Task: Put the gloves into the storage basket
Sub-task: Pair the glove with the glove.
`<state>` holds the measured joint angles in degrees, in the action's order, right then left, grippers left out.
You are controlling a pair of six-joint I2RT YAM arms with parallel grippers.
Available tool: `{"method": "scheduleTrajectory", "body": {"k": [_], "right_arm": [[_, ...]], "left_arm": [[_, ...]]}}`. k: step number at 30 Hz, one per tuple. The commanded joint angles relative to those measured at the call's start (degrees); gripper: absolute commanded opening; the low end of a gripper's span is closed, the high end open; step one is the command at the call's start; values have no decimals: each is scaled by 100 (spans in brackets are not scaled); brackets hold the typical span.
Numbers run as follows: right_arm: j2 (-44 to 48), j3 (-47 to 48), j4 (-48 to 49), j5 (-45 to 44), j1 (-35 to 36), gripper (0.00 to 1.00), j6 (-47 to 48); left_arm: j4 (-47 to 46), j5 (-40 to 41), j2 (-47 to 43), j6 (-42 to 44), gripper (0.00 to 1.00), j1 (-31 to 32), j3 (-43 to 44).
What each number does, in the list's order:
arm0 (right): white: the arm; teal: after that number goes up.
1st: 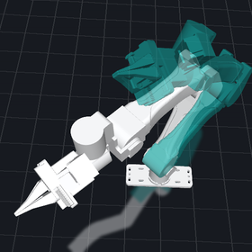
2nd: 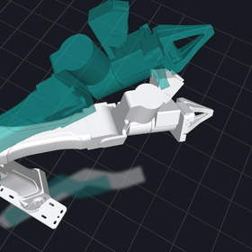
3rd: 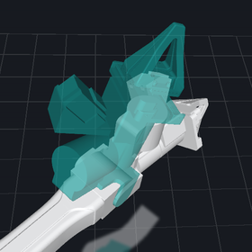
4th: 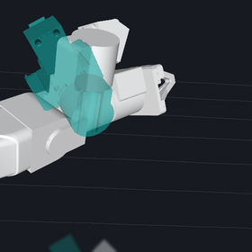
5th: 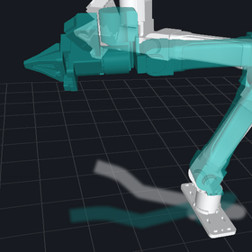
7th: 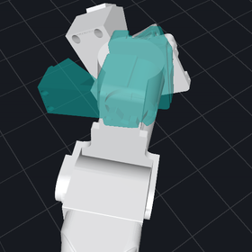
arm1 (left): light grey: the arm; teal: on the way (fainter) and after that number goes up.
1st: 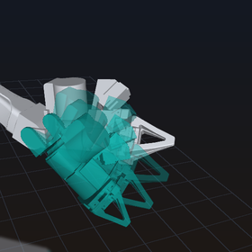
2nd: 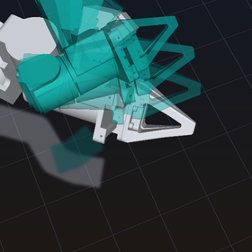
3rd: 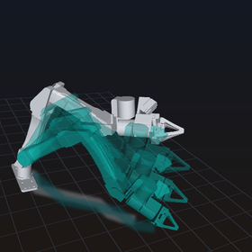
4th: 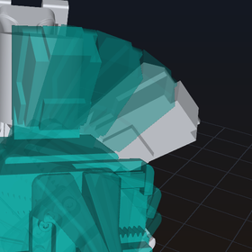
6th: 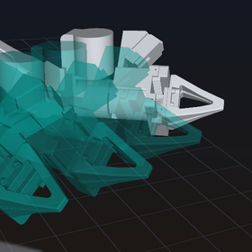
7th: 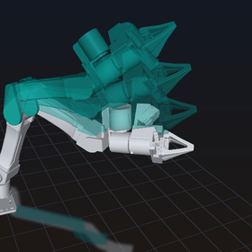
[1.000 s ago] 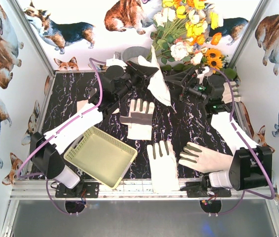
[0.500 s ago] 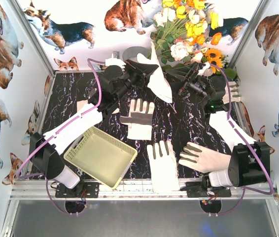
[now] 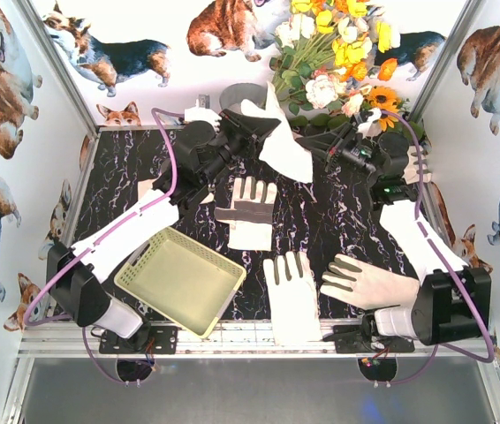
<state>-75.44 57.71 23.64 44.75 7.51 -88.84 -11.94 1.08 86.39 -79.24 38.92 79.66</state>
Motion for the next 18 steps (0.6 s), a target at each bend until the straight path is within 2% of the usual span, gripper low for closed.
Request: {"method": "scheduleTrajectory", "body": {"k": [1,3,6,13,18], "right_arm": [[338,321,-241,-10,24,0,539],[375,320,-368,35,23,0,678],[426,368,-671,96,23,0,902],[545,636,-1648,152,25,0,1757],[548,685,-1805,111,23,0,2017]], "left_arm": [[127,-28,-259,153,16,-31,-183],[139,-26,-324,135,26,-65,-280],[176,-73,-398,139,31,-137,-358],[340,-222,-540,175,30,-284,-495],[407,-535,-480,210,21,-298,-445]]}}
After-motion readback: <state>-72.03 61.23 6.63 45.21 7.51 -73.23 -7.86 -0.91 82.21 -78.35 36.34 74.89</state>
